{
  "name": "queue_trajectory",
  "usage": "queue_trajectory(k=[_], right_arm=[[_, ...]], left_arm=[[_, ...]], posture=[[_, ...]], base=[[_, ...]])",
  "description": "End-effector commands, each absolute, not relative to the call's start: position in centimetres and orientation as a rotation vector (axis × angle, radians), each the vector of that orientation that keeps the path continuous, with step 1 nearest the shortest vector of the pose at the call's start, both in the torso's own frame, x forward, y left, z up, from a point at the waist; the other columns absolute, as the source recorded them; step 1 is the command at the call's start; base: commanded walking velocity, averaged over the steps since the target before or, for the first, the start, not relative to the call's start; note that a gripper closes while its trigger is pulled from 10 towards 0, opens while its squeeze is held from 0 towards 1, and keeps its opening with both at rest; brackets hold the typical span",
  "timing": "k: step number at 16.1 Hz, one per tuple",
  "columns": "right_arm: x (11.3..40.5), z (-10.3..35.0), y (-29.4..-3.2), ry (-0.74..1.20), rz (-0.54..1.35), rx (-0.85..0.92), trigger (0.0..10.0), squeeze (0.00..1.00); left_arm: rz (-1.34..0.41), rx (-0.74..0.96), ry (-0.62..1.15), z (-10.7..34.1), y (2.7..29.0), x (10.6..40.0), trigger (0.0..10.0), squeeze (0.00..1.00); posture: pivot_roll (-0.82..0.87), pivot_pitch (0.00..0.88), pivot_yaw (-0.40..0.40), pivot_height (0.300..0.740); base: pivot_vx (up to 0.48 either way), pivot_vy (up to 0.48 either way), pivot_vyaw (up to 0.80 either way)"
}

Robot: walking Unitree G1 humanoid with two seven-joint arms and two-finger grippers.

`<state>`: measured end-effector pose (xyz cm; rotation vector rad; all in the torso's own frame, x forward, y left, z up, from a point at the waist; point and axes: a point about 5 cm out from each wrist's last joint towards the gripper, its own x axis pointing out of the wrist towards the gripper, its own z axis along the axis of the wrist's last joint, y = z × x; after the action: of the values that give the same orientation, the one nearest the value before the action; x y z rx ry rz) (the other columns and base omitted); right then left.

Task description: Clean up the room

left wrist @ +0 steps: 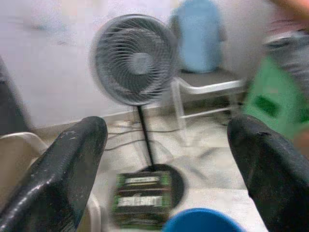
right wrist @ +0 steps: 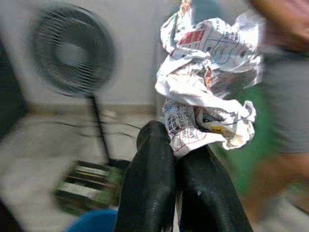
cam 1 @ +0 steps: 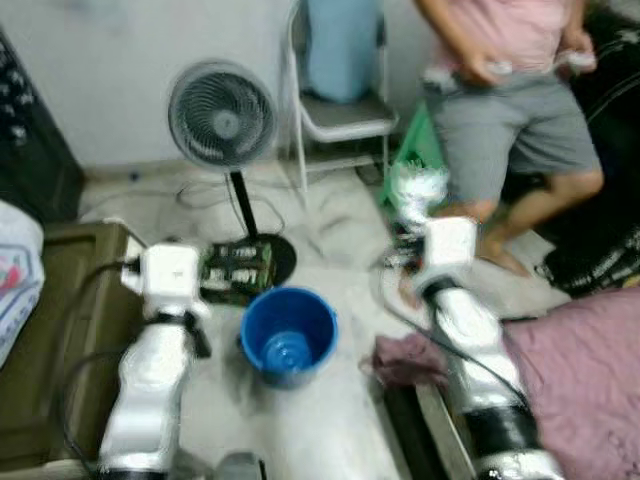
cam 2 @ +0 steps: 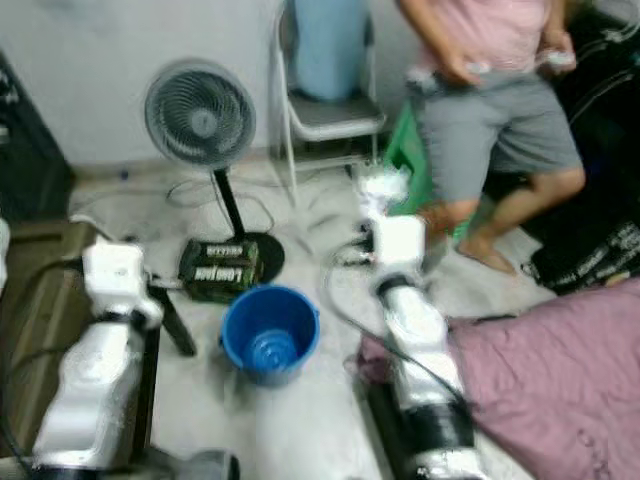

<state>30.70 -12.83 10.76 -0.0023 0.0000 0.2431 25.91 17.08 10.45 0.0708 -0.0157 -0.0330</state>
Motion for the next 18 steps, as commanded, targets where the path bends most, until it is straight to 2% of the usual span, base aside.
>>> queue_trajectory(k=[1,7,15,18], right_arm=[[30.73,10.69,-13.91,0.007,0.216,-0.012,10.0,0.00],[30.72,10.69,-13.95,0.009,0.213,-0.017,10.0,0.00],[30.73,10.58,-13.98,0.014,0.212,-0.020,10.0,0.00],[30.72,10.55,-13.94,0.015,0.211,-0.022,10.0,0.00]], left_arm=[[-0.049,0.053,-0.020,10.57,16.51,25.95,10.0,0.00],[-0.065,0.044,-0.019,10.57,16.32,25.93,10.0,0.00],[-0.117,-0.004,-0.057,11.14,15.70,25.70,10.0,0.00],[-0.126,-0.007,-0.057,11.15,15.64,25.70,10.0,0.00]], posture=[[-0.02,0.000,-0.039,0.740],[-0.03,0.000,-0.042,0.740],[-0.02,0.000,-0.045,0.740],[-0.02,0.000,-0.045,0.740]], base=[[0.000,0.000,0.80],[0.000,0.000,0.74],[0.000,0.000,0.00],[0.183,0.000,0.54]])
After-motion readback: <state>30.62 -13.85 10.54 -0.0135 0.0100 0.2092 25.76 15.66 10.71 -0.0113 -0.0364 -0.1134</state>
